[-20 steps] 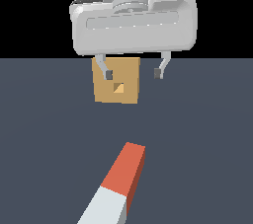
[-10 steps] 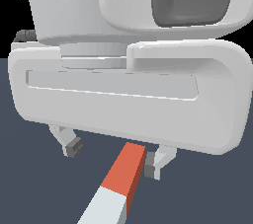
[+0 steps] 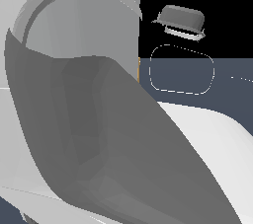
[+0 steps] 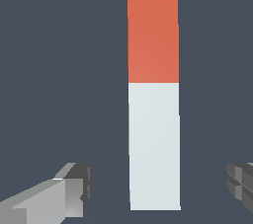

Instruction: Insert the peg into the horizontal hole in a box.

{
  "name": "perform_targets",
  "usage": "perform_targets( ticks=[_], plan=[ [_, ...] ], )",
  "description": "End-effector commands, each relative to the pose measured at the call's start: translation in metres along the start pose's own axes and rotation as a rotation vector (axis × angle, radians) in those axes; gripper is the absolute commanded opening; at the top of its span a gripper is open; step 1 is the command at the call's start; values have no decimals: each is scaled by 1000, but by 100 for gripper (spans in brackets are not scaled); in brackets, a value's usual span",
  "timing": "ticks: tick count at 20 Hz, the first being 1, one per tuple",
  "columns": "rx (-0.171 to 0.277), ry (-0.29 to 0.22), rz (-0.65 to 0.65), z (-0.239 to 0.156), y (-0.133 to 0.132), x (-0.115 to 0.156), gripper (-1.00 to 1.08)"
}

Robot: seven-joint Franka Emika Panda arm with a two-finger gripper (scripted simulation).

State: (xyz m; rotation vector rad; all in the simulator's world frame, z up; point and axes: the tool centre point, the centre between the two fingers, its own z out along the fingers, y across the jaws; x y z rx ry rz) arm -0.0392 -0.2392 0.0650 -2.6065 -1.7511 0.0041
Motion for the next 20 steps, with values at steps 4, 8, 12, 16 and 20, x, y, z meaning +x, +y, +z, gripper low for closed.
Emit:
perform_targets(
  ticks=[4, 8, 12, 16, 20],
  plan=[
    [-3, 1, -12, -4, 1, 8, 100],
    [-2, 1, -8, 1, 1, 6, 100],
    [-2, 1, -9, 15, 0, 6, 100],
    [-2, 2, -10, 36, 0, 7, 100],
    [-3, 1, -11, 46, 0, 8, 100]
  ],
)
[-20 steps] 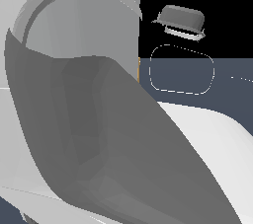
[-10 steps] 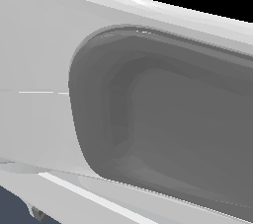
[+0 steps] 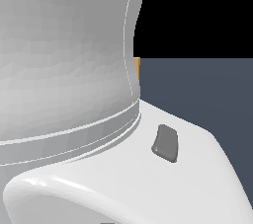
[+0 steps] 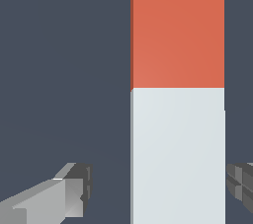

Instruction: Insert the peg into the horizontal hole in a box.

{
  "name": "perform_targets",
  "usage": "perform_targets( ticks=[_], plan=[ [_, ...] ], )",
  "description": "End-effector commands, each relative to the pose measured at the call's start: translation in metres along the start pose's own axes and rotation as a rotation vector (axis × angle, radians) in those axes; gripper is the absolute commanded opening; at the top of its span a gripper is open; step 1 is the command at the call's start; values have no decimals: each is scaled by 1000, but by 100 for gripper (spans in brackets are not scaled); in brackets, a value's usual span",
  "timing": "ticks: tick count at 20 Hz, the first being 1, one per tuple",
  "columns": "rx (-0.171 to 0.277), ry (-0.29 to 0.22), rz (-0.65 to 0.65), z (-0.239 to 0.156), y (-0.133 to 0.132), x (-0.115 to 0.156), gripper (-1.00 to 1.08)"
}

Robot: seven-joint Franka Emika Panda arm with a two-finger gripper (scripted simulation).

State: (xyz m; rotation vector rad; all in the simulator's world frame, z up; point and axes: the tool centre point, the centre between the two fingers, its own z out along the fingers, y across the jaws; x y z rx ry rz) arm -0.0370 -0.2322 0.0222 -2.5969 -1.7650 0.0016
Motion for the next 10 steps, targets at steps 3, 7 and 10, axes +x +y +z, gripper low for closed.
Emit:
perform_targets(
  ticks=[3, 7, 10],
  plan=[
    [-2, 0, 0, 3, 1, 0, -100],
    [-2, 0, 0, 3, 1, 0, -100],
    [-2, 0, 0, 3, 1, 0, -100]
  ],
)
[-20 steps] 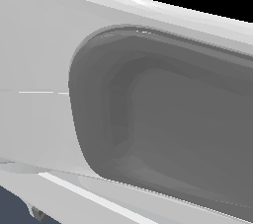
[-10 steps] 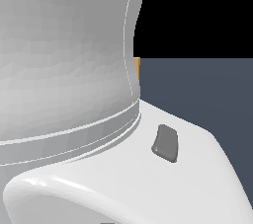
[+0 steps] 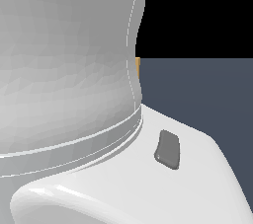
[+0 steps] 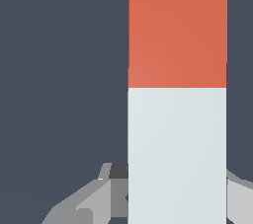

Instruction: Insert the peg into the horizontal hole in a box.

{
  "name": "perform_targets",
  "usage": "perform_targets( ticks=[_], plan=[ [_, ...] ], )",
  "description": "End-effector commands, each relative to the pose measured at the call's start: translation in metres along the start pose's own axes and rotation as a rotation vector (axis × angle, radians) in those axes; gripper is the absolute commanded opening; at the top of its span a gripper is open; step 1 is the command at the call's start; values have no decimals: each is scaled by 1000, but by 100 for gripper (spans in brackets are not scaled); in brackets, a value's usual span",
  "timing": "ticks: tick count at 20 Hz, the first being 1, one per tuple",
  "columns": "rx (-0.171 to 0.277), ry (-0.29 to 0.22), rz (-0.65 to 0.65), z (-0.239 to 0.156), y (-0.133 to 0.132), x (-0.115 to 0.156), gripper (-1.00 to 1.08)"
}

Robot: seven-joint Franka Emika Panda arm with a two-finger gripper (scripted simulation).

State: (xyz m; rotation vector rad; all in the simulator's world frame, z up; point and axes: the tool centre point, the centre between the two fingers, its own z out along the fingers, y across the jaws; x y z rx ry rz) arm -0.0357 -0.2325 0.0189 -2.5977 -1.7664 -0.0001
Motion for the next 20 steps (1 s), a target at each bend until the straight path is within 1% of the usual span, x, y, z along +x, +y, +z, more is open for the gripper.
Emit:
perform_targets(
  ticks=[1, 6, 11, 15, 20],
  plan=[
    [0, 0, 0, 0, 0, 0, -100],
    [0, 0, -3, -1, -1, 4, -100],
    [0, 0, -23, -4, -10, 26, -100],
    [0, 0, -51, -10, -23, 60, -100],
    [0, 0, -103, -21, -49, 119, -100]
  ],
)
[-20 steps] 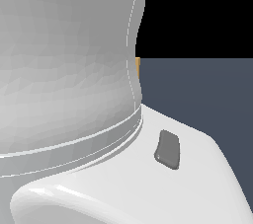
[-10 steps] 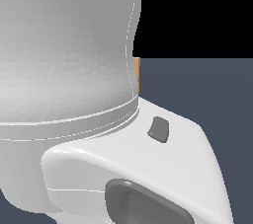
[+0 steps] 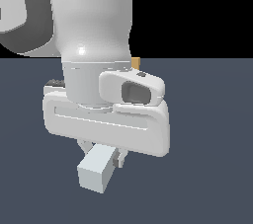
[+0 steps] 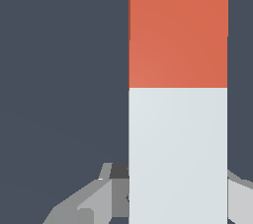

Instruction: Insert the peg into the horizontal hole in a box.

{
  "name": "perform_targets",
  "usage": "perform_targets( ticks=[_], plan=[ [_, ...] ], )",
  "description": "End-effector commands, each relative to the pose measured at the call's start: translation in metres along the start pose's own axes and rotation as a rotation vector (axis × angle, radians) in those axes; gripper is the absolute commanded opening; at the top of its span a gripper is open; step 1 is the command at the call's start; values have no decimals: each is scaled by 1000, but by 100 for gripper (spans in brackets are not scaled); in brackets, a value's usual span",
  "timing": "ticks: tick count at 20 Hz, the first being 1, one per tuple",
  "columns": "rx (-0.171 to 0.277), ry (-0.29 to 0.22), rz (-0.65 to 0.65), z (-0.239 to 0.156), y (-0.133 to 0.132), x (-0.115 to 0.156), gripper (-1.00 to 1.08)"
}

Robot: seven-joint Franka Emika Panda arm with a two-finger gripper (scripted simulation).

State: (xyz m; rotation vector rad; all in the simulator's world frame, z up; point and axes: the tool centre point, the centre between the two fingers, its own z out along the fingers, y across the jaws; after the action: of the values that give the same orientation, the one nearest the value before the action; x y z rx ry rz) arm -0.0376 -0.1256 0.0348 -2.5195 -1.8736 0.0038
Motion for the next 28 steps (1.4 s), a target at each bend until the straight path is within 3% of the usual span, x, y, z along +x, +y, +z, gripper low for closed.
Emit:
perform_targets(
  ticks=[1, 7, 13, 18, 28],
  plan=[
    [-3, 1, -31, -7, -12, 35, -100],
    [-3, 0, -97, -21, -43, 112, -100],
    [-3, 0, -139, -30, -66, 162, -100],
    [-3, 0, -155, -33, -74, 181, -100],
    [-4, 2, -158, -35, -72, 184, -100]
  ],
)
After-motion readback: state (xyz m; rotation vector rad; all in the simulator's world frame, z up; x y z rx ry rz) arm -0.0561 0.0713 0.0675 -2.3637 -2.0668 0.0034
